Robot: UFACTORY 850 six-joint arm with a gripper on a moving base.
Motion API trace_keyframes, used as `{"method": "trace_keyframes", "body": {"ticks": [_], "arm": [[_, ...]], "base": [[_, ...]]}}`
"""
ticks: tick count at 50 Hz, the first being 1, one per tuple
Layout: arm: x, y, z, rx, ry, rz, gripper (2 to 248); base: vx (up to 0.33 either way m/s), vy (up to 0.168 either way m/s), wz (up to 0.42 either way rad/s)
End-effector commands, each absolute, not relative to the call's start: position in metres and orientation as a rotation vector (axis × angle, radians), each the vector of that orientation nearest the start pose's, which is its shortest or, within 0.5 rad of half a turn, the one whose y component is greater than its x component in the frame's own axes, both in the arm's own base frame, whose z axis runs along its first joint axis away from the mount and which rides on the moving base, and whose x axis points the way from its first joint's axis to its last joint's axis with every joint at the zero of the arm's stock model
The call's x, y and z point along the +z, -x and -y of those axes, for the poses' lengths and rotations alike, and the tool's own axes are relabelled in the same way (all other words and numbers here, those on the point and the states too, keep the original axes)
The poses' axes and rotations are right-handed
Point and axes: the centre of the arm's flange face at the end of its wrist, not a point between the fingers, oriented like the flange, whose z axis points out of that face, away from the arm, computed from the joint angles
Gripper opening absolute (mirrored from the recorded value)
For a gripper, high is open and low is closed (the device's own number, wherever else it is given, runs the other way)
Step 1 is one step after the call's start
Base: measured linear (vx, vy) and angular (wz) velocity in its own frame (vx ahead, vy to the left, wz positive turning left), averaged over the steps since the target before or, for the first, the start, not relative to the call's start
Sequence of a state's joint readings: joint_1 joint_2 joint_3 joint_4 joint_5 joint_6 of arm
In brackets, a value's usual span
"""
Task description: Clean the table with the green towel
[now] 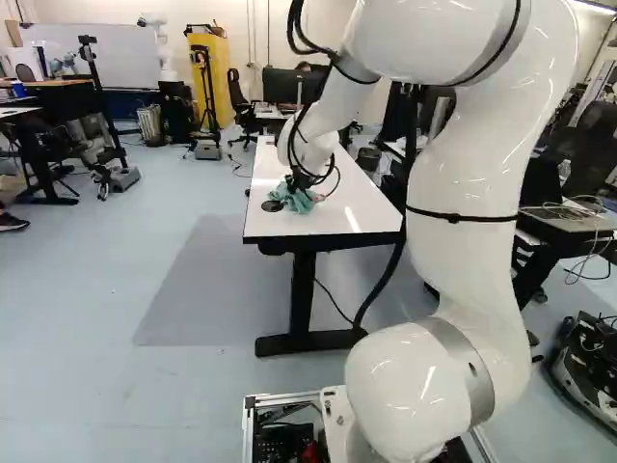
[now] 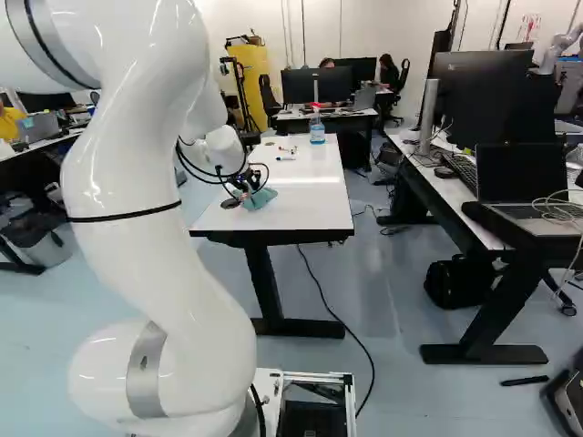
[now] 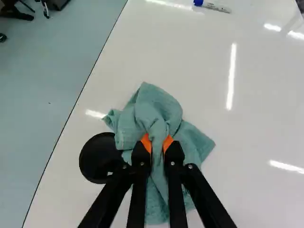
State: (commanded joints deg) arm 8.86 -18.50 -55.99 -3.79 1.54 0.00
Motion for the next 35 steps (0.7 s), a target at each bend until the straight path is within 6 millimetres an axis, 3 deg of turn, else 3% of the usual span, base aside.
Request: {"method": "trace_keyframes", "body": {"ticks": [13, 35], "arm": [[0.418, -0.537, -0.067, -1.029, 2.933, 0.282, 46], [0.418, -0.535, -0.03, -1.033, 2.963, 0.182, 46]], "base": [[0.0, 0.0, 0.0], [0.0, 0.0, 0.0]]}}
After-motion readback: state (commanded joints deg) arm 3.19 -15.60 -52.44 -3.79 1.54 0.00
